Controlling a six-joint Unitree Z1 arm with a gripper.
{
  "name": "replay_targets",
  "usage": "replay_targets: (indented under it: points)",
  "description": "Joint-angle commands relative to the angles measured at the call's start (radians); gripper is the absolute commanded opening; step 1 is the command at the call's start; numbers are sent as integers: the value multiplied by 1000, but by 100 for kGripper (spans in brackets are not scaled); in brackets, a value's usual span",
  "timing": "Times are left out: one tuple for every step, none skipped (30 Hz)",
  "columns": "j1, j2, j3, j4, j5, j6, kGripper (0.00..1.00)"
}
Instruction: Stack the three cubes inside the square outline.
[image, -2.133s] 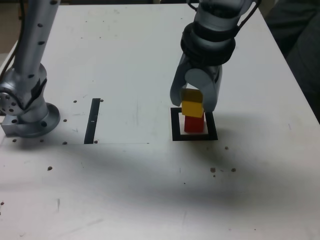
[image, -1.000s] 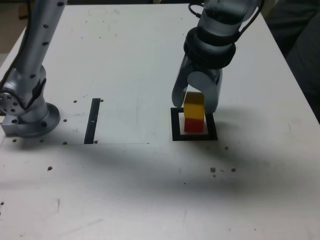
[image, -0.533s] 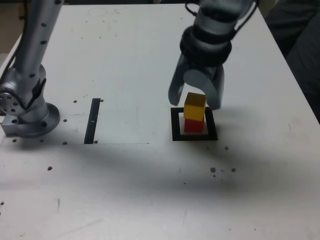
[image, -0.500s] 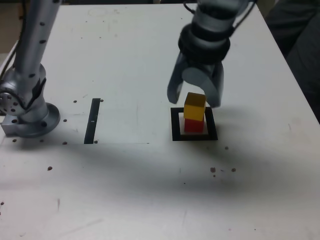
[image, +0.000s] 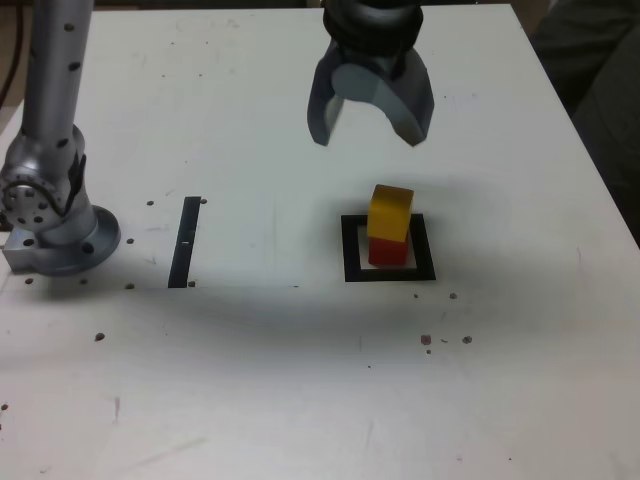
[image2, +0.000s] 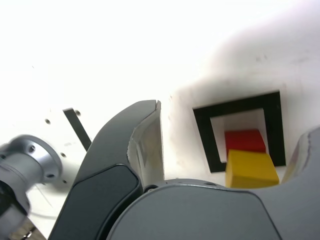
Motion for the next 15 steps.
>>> replay_targets:
  points:
    - [27, 4, -6, -3, 5, 30, 100]
    - [44, 6, -10, -4, 6, 52, 100]
    - [67, 10, -19, -6, 8, 85, 100]
    - [86, 13, -26, -8, 8, 111, 100]
    - [105, 18, -35, -9, 9, 137, 100]
    - [124, 24, -44, -10, 9, 163, 100]
    - [143, 30, -54, -10, 9, 189, 100]
    - [163, 37, -65, -10, 9, 214, 100]
    - [183, 45, -77, -10, 8, 238, 100]
    - [202, 53, -90, -10, 8, 261, 100]
    - [221, 62, -104, -10, 7, 285, 100]
    - [240, 72, -119, -10, 7, 308, 100]
    - [258, 81, -135, -9, 6, 332, 100]
    - [275, 92, -152, -8, 5, 356, 100]
    - [292, 103, -169, -7, 4, 380, 100]
